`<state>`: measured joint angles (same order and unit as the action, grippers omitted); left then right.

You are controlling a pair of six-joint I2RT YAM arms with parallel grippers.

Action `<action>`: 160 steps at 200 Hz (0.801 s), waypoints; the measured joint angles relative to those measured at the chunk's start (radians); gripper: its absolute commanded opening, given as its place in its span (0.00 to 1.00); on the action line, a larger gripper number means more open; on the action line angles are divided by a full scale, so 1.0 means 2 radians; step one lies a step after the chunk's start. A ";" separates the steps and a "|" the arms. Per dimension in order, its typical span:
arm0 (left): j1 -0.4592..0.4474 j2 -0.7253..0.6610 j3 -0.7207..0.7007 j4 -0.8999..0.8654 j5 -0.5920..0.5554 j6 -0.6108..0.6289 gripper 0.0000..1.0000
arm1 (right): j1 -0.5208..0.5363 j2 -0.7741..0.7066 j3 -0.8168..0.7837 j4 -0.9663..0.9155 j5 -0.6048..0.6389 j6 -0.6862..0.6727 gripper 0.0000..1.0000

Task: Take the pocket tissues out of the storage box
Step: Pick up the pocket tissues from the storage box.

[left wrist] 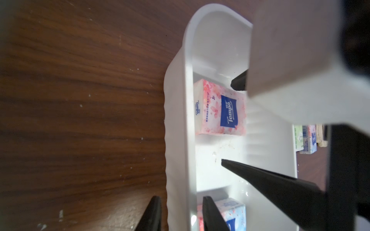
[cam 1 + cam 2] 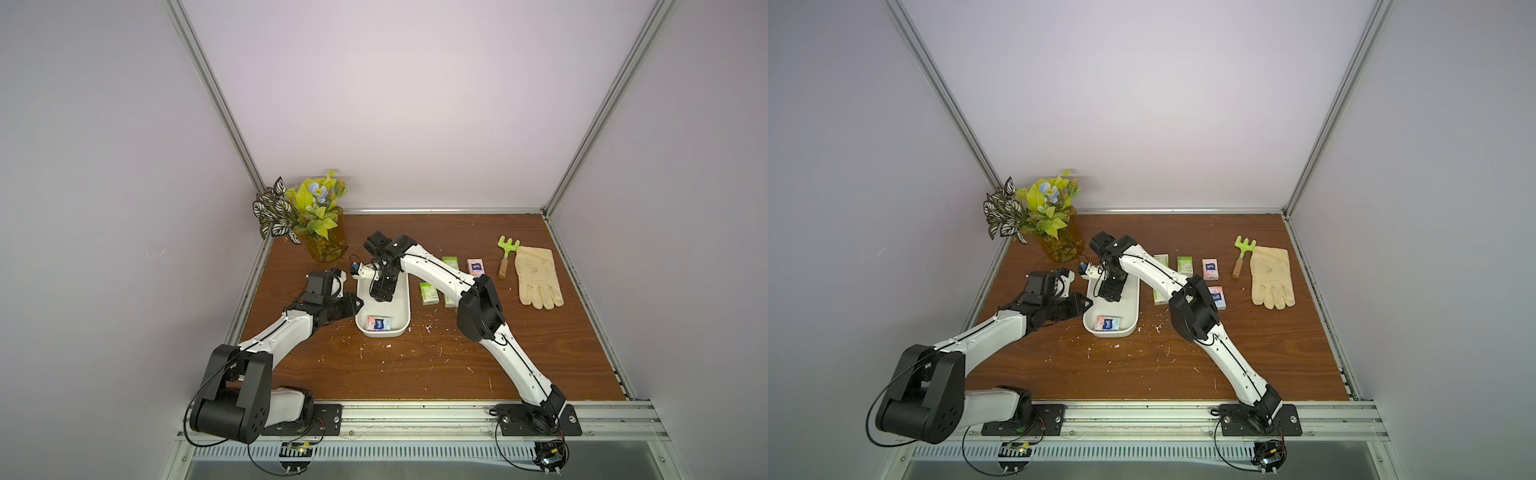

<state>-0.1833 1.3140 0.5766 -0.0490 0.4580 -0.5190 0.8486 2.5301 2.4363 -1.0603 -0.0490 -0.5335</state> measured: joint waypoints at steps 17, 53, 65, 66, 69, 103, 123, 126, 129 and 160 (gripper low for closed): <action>0.000 0.000 0.000 0.000 0.000 0.000 0.31 | 0.000 0.000 0.000 0.003 0.007 -0.002 0.91; 0.000 0.000 -0.003 0.000 0.000 0.000 0.30 | -0.002 0.000 0.000 0.012 0.008 -0.008 0.93; 0.000 0.000 -0.004 0.000 0.000 0.000 0.30 | -0.003 0.000 0.000 0.013 0.008 -0.010 0.93; 0.000 0.000 -0.004 0.000 0.000 0.000 0.30 | -0.003 0.000 0.000 0.013 0.008 -0.010 0.93; 0.000 0.000 -0.004 0.000 0.000 0.000 0.30 | -0.003 0.000 0.000 0.013 0.008 -0.011 0.93; 0.000 0.000 -0.004 0.000 0.000 0.000 0.29 | -0.004 0.006 0.000 0.014 -0.002 -0.015 0.92; 0.000 0.000 -0.004 0.000 0.000 0.000 0.29 | -0.005 0.014 0.000 0.017 -0.006 -0.016 0.91; 0.000 0.000 -0.004 0.000 0.000 0.000 0.29 | -0.005 0.016 0.000 0.017 -0.007 -0.017 0.90; 0.000 0.000 -0.004 0.000 0.000 0.000 0.29 | -0.006 0.017 0.000 0.017 -0.007 -0.016 0.90; 0.000 0.000 -0.004 0.000 0.000 0.000 0.28 | -0.006 0.029 0.000 0.019 -0.012 -0.018 0.85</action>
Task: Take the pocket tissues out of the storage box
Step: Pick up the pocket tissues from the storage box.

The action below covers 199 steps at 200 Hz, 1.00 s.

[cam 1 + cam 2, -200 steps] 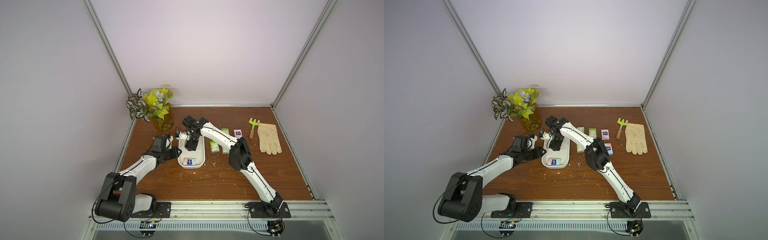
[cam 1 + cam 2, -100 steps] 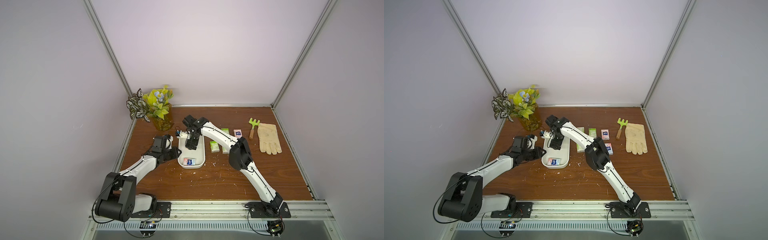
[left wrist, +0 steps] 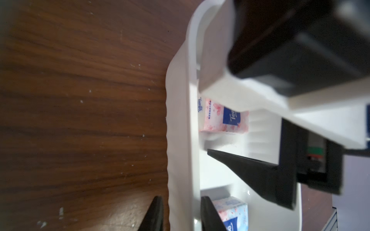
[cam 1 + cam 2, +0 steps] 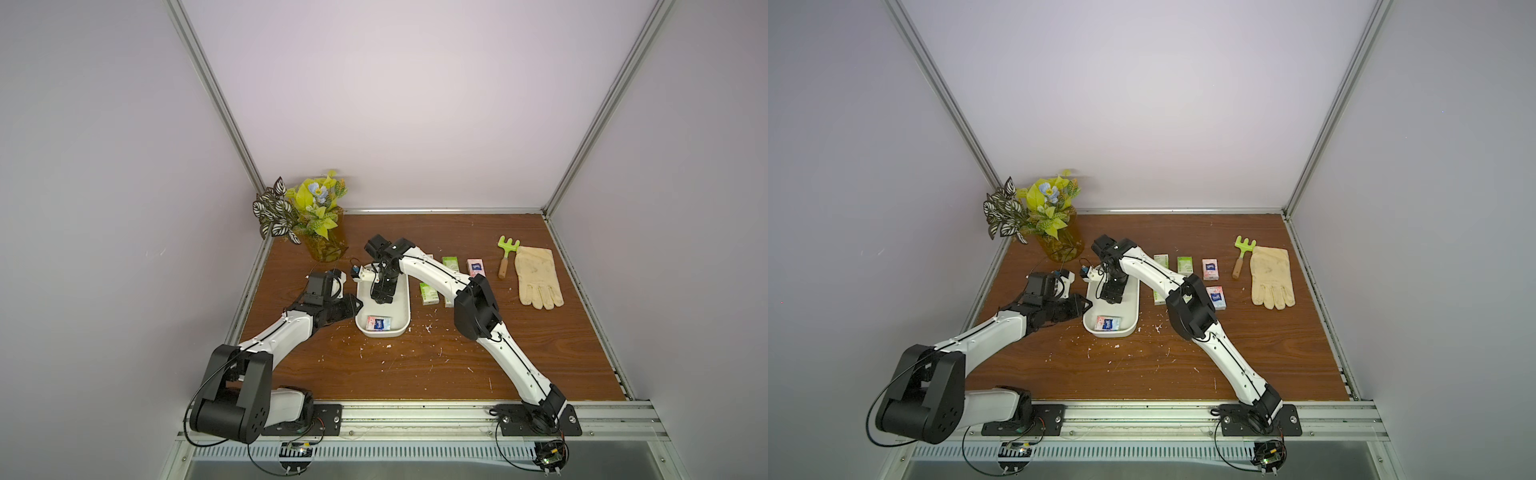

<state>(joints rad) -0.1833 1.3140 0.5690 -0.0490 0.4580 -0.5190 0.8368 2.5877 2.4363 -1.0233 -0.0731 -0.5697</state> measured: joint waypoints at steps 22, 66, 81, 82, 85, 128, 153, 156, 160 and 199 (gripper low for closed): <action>0.000 0.000 0.000 0.000 0.000 0.000 0.27 | 0.000 0.001 0.000 0.001 -0.006 0.000 0.80; 0.000 0.000 0.000 0.000 0.000 0.000 0.27 | -0.001 0.001 -0.001 0.004 -0.008 0.000 0.65; 0.000 0.000 0.000 0.000 0.000 0.000 0.27 | -0.001 0.001 -0.002 0.006 -0.008 0.001 0.62; 0.000 0.000 0.000 0.000 0.000 0.000 0.27 | -0.001 0.001 -0.003 0.006 -0.008 0.002 0.61; 0.000 0.000 0.000 0.000 0.000 0.000 0.27 | -0.001 0.001 -0.003 0.006 -0.008 0.002 0.61; 0.000 0.000 0.000 0.000 0.000 0.000 0.31 | -0.001 -0.009 -0.015 0.014 -0.008 0.015 0.55; 0.000 -0.004 0.000 -0.001 -0.004 0.000 0.43 | -0.001 -0.029 -0.028 0.016 -0.007 0.034 0.54; 0.000 -0.005 0.000 -0.002 -0.005 0.000 0.44 | -0.001 -0.032 -0.029 0.017 -0.007 0.037 0.54; 0.000 -0.006 0.000 -0.002 -0.005 0.001 0.46 | -0.001 -0.037 -0.030 0.017 -0.007 0.040 0.54; 0.000 -0.034 0.010 -0.010 -0.011 0.004 0.76 | -0.001 -0.096 -0.032 0.016 -0.006 0.082 0.53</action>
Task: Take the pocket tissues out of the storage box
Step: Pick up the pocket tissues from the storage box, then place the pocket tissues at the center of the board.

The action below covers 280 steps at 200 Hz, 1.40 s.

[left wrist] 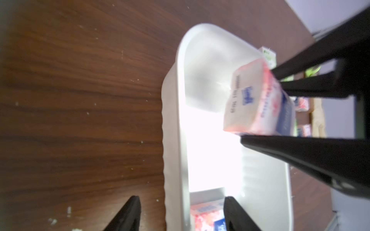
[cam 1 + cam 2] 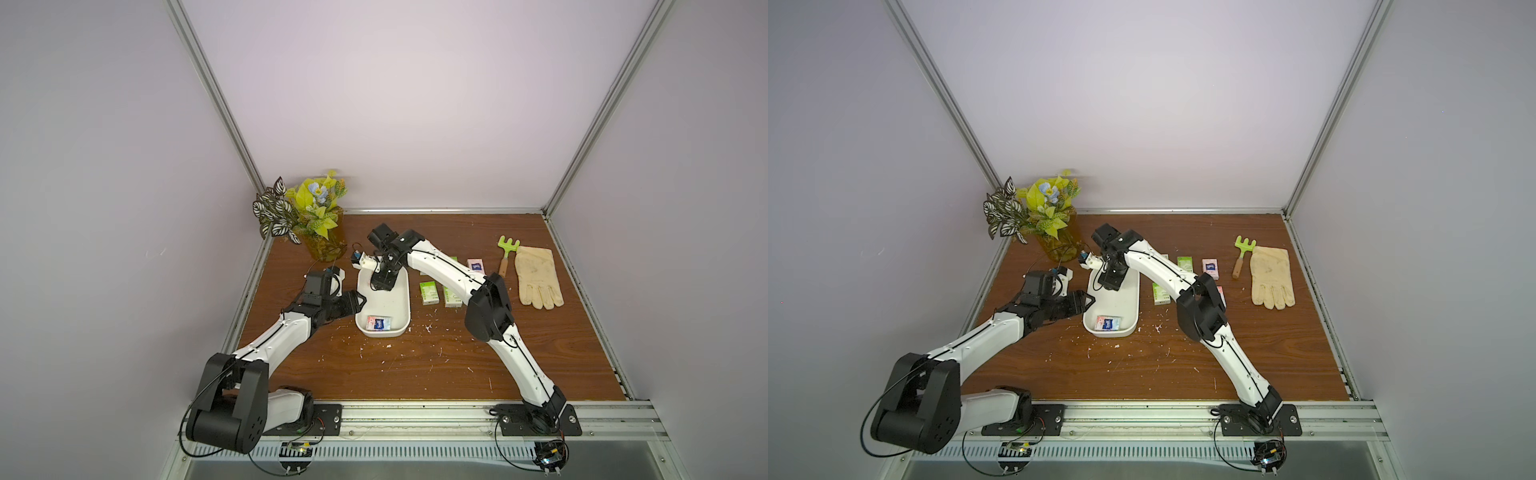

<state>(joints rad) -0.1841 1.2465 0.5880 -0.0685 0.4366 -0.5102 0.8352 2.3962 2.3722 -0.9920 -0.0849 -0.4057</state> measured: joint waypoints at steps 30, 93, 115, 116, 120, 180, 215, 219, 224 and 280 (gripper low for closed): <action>0.000 -0.036 0.019 0.000 -0.006 0.001 0.90 | 0.000 -0.055 -0.004 -0.006 0.000 0.048 0.51; 0.000 -0.133 0.012 0.030 -0.054 -0.007 1.00 | 0.000 -0.201 -0.160 0.010 0.035 0.196 0.51; 0.000 -0.160 -0.003 0.045 -0.073 -0.012 0.99 | 0.000 -0.270 -0.269 0.050 0.047 0.262 0.51; 0.000 -0.160 -0.004 0.045 -0.073 -0.012 0.99 | 0.000 -0.273 -0.272 0.051 0.048 0.264 0.51; 0.000 -0.164 -0.006 0.047 -0.077 -0.013 0.99 | 0.000 -0.289 -0.296 0.063 0.049 0.277 0.51; 0.000 -0.168 -0.019 0.060 -0.104 -0.014 0.99 | 0.000 -0.463 -0.579 0.176 0.080 0.478 0.38; 0.000 -0.150 -0.019 0.072 -0.103 -0.015 0.99 | 0.013 -0.465 -0.648 0.192 0.100 0.569 0.38; 0.000 -0.149 -0.020 0.074 -0.103 -0.015 0.99 | 0.015 -0.464 -0.653 0.192 0.102 0.576 0.38; 0.000 -0.148 -0.021 0.076 -0.103 -0.016 0.99 | 0.019 -0.463 -0.659 0.192 0.105 0.585 0.38; 0.000 -0.149 -0.038 0.085 -0.101 -0.020 0.99 | 0.034 -0.407 -0.681 0.227 0.104 0.636 0.39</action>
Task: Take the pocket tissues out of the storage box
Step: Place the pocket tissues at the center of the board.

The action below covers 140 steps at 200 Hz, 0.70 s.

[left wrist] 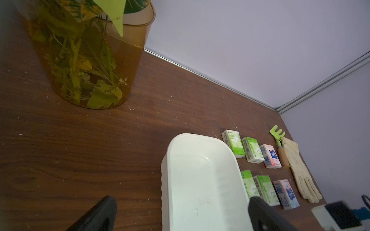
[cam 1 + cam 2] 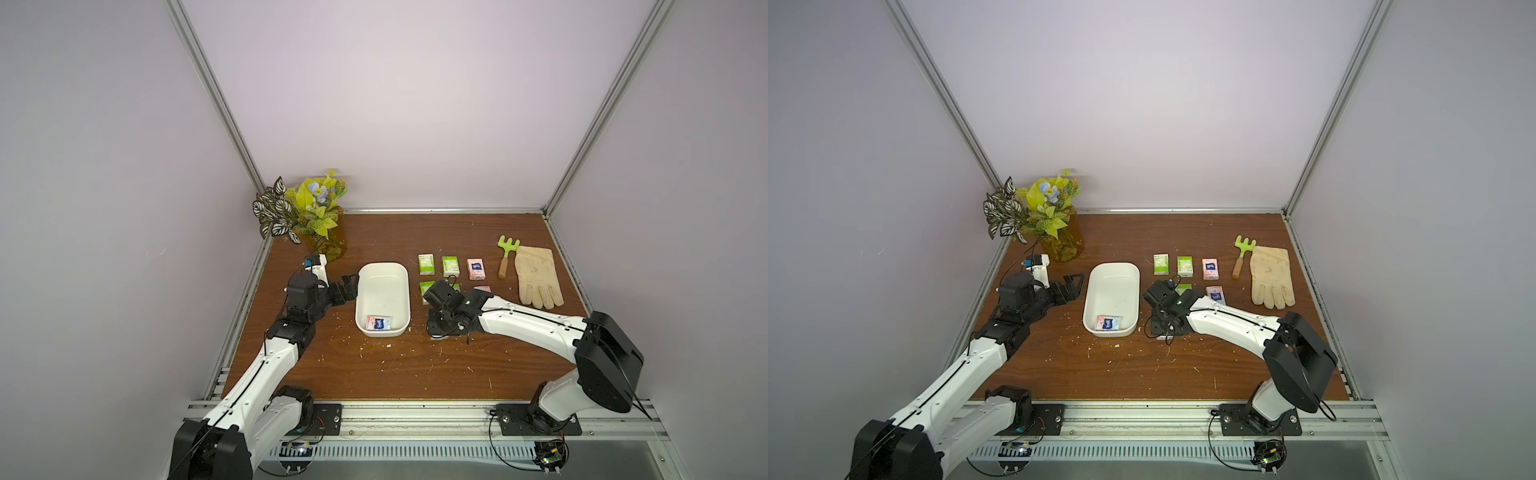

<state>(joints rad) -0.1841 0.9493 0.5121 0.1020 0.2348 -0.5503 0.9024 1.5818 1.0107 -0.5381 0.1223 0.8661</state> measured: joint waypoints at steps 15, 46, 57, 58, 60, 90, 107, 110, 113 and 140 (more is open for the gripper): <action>0.000 -0.001 -0.001 0.000 0.000 0.000 0.99 | 0.002 0.026 0.000 0.008 -0.002 0.002 0.39; 0.000 -0.005 -0.001 0.000 0.000 0.000 0.99 | 0.003 0.057 0.000 0.015 -0.007 0.002 0.40; 0.000 -0.006 -0.001 0.001 0.000 0.000 0.99 | 0.003 0.060 0.000 0.019 -0.010 0.002 0.41; 0.000 -0.006 -0.001 0.001 0.000 0.000 0.99 | 0.003 0.061 0.000 0.019 -0.010 0.002 0.41; 0.000 -0.006 -0.001 0.001 0.000 0.000 0.99 | 0.003 0.061 0.000 0.019 -0.011 0.002 0.41; 0.000 -0.006 -0.001 0.001 0.000 0.000 0.99 | 0.003 0.064 0.002 0.026 -0.014 -0.001 0.46; 0.000 -0.006 -0.001 0.001 0.000 0.000 0.99 | 0.003 0.065 0.003 0.029 -0.015 -0.003 0.49; 0.000 -0.006 -0.001 0.001 0.000 0.000 0.99 | 0.003 0.065 0.003 0.029 -0.015 -0.003 0.50; 0.000 -0.006 -0.001 0.001 0.000 0.000 0.99 | 0.003 0.065 0.003 0.029 -0.016 -0.003 0.50; 0.000 -0.006 -0.001 0.001 -0.001 0.000 0.99 | 0.003 0.065 0.005 0.029 -0.015 -0.004 0.57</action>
<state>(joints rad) -0.1841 0.9379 0.5110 0.1043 0.2333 -0.5507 0.9085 1.7123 1.0210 -0.4808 0.0917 0.8589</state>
